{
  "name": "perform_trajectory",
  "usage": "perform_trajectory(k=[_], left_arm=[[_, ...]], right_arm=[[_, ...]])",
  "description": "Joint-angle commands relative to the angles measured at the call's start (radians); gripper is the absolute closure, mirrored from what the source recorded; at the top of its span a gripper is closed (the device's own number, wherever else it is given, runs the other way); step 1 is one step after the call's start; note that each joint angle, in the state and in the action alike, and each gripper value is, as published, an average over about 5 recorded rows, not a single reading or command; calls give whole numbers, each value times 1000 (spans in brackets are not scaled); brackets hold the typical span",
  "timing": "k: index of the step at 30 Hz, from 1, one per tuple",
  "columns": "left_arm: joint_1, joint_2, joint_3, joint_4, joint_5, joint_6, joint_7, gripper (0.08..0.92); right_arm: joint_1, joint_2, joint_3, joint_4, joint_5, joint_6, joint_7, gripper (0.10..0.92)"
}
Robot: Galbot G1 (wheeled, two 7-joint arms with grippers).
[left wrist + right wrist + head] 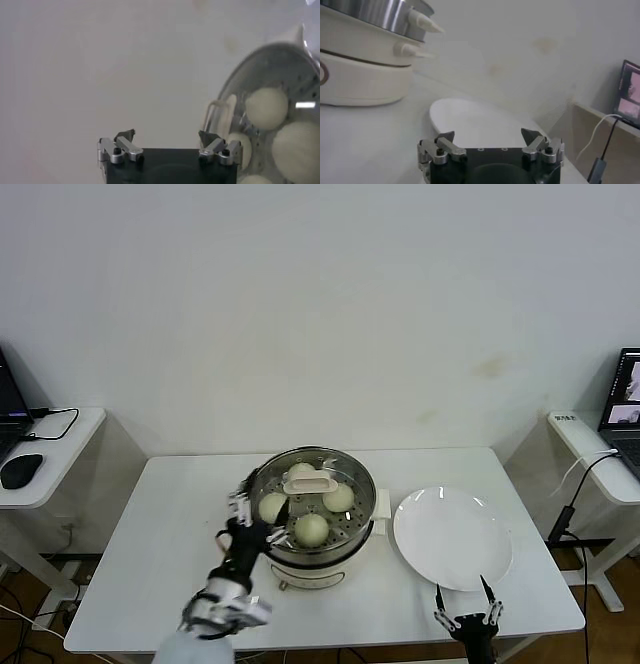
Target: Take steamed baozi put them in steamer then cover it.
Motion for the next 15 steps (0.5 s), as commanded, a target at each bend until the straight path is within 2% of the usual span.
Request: perform_trajectory(k=[1,6,15], left_arm=[[381,-75,-347,76,-827,-485,-232,177],[450,-79,-327,89,-923,-444,-204,177],[478,-103,-286,147,-870,-446,-190,177]], right_arm=[[-10,-28,-16,32,70,-14,-30,203],[-26,-61,-29,40,137,-19,-70,203],[-31,-85,-69,43,152,-9,-106,203]])
